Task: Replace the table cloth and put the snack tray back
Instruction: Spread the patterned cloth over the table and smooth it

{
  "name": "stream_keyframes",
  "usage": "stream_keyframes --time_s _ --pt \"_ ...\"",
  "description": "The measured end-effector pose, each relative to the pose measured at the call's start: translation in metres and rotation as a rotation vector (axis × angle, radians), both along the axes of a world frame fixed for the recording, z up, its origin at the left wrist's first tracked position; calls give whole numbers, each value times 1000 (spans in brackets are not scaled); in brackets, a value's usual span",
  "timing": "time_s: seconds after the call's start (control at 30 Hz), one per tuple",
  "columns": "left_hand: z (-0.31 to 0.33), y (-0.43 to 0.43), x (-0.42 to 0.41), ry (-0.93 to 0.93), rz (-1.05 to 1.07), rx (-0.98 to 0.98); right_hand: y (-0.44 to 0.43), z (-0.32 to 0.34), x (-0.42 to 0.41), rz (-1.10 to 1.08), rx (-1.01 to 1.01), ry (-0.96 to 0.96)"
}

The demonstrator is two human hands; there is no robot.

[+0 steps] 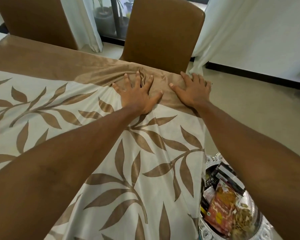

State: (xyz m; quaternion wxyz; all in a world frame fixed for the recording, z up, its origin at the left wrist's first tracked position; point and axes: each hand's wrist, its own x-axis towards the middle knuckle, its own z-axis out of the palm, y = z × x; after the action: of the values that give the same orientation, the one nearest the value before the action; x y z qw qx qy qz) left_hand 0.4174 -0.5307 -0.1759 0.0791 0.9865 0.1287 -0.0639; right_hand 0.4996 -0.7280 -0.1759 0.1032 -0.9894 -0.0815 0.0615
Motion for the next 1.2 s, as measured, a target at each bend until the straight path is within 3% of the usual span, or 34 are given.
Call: stream_keyframes --time_s 0.13,0.27,0.4,0.6,0.73,0.87,0.97,1.2 --pt "2 -11 -9 -22 7 -34 4 1 -65 36 -22 -209" --pt "3 -37 -47 -110 -25 -26 4 -16 -131 75 61 -131" --pt "17 -50 -84 -111 -9 -106 -5 -14 -98 74 26 -82" --pt "5 -71 -137 -29 -146 -70 -20 -2 -62 89 43 71" --pt "-7 -73 -141 -56 -142 -58 -11 3 -131 102 171 -99" --pt "-1 -80 -158 -59 -159 -63 -26 -15 -198 42 152 -153" --pt "-1 -94 -207 -69 -192 -62 -35 -11 -219 9 296 -76" --pt "2 -130 -377 -49 -253 -46 -60 -5 -352 62 318 -5"
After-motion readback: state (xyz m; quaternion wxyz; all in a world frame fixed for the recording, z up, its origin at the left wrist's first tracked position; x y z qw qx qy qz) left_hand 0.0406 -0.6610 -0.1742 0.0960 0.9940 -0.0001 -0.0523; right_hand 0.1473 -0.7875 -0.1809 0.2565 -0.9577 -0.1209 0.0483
